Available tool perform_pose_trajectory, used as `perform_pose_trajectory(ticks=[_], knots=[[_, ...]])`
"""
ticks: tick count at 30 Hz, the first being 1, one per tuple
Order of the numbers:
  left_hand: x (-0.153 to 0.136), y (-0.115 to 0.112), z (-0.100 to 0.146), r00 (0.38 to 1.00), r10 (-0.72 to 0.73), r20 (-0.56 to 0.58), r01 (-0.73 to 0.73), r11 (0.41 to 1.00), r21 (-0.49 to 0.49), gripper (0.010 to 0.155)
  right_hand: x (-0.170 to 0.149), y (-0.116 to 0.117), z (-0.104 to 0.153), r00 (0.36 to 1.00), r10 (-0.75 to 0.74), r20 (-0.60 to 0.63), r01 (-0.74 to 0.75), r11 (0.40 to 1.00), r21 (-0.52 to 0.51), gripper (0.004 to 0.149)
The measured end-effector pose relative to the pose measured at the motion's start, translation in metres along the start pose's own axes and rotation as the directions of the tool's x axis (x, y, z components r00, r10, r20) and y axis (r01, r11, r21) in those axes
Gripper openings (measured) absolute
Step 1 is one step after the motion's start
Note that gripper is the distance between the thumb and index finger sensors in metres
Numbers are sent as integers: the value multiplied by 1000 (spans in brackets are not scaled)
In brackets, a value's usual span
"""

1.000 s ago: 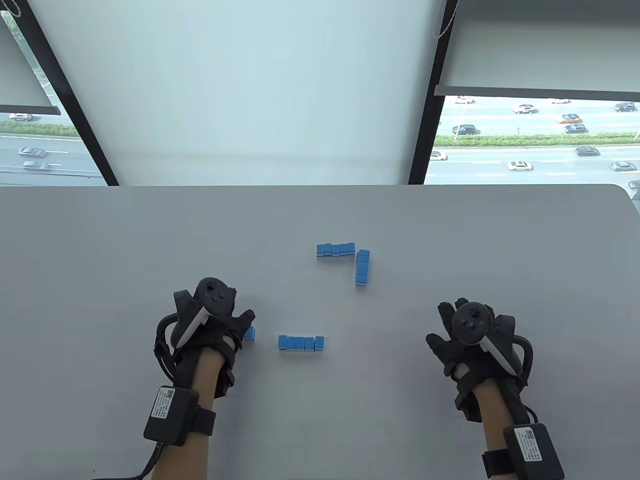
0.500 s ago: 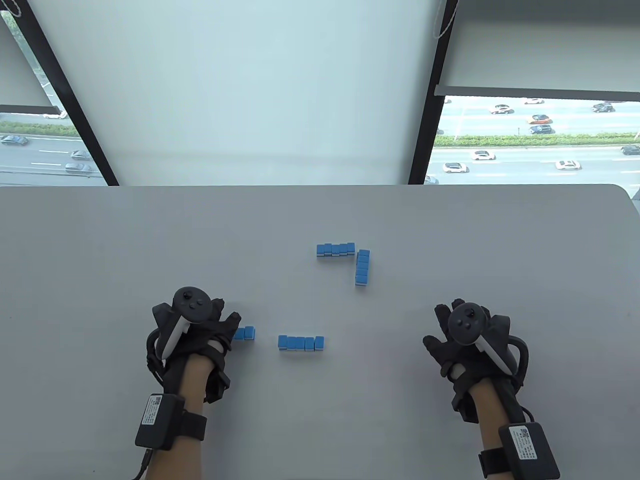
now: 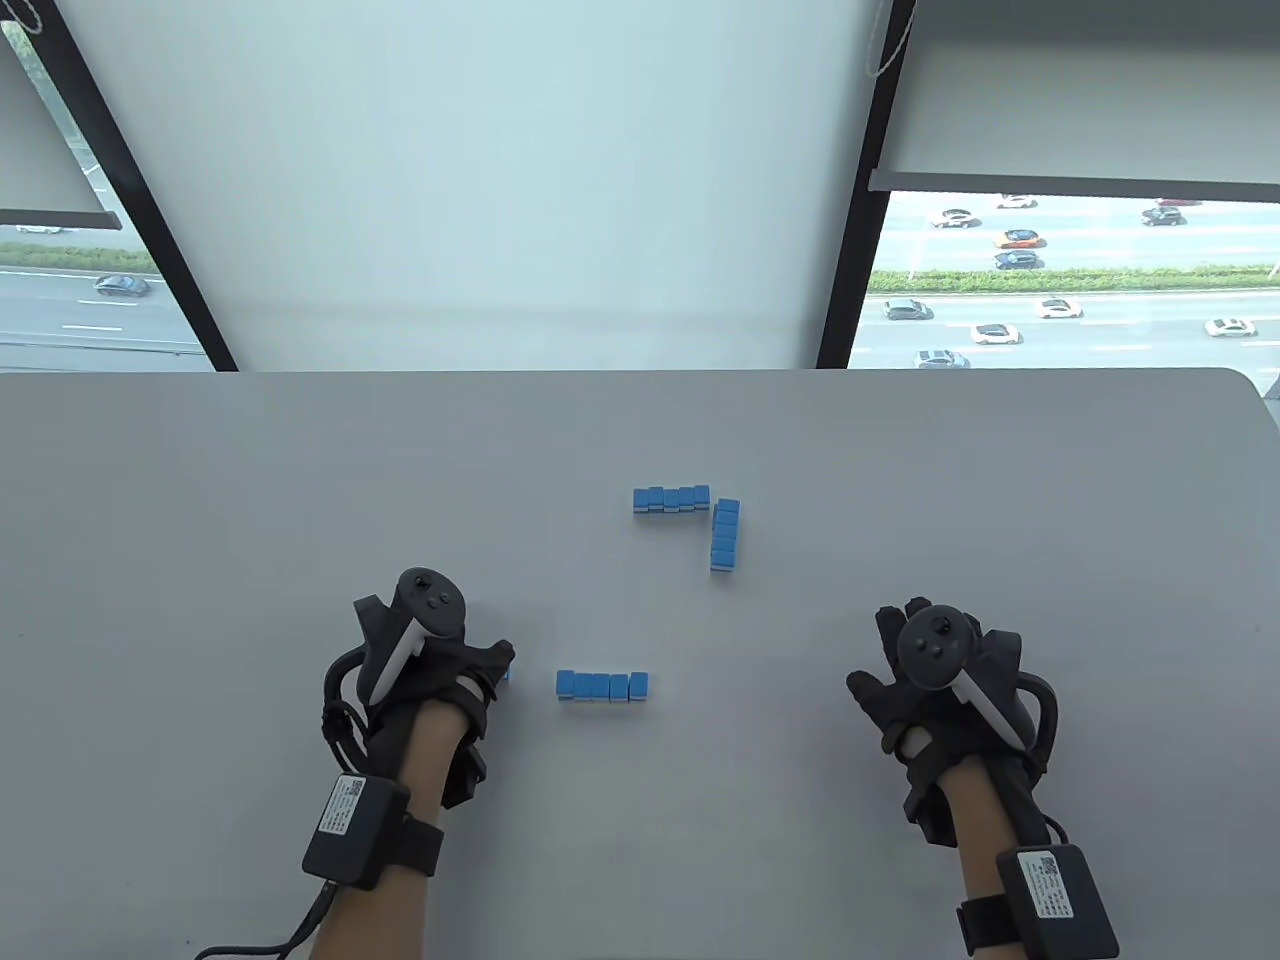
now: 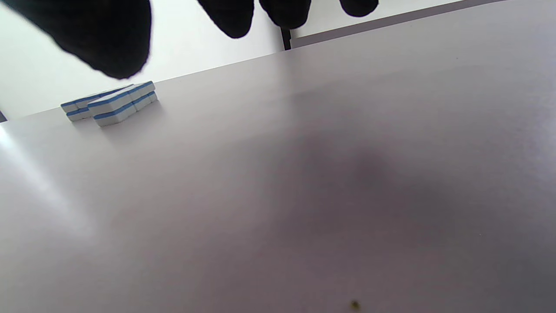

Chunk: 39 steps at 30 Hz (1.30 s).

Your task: Build mahjong tile wall

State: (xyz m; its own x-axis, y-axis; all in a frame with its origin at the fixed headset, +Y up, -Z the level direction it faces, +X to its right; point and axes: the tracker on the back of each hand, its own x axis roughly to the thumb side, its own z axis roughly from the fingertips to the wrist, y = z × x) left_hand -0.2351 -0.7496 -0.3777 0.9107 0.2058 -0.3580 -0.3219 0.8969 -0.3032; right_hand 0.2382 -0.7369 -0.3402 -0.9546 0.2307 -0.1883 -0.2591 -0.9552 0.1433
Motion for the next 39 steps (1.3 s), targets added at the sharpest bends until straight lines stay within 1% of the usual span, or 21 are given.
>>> perform_pose_trajectory(ticks=[7, 17, 24, 31, 35, 39], knots=[[14, -7, 2, 995, -96, -37, 97, 995, 18, 91, 1, 0, 0, 1000, 0, 2, 0, 1000, 4, 81], [23, -10, 2, 987, -145, -62, 148, 988, 36, 89, 2, 1, 1, 1000, 10, 1, -10, 1000, 12, 82], [33, -14, -1, 975, -212, -72, 215, 976, 31, 87, 3, 2, 1, 1000, 15, 0, -15, 1000, 12, 83], [38, -16, -1, 967, -245, -73, 247, 969, 24, 89, 3, 1, 0, 1000, 16, -1, -16, 1000, 12, 82], [38, -17, -1, 967, -246, -71, 249, 968, 27, 94, 3, 1, 0, 1000, 16, -3, -16, 1000, 11, 81], [38, -17, -2, 970, -236, -59, 238, 971, 27, 102, 3, 1, 0, 1000, 19, -5, -19, 1000, 13, 81]])
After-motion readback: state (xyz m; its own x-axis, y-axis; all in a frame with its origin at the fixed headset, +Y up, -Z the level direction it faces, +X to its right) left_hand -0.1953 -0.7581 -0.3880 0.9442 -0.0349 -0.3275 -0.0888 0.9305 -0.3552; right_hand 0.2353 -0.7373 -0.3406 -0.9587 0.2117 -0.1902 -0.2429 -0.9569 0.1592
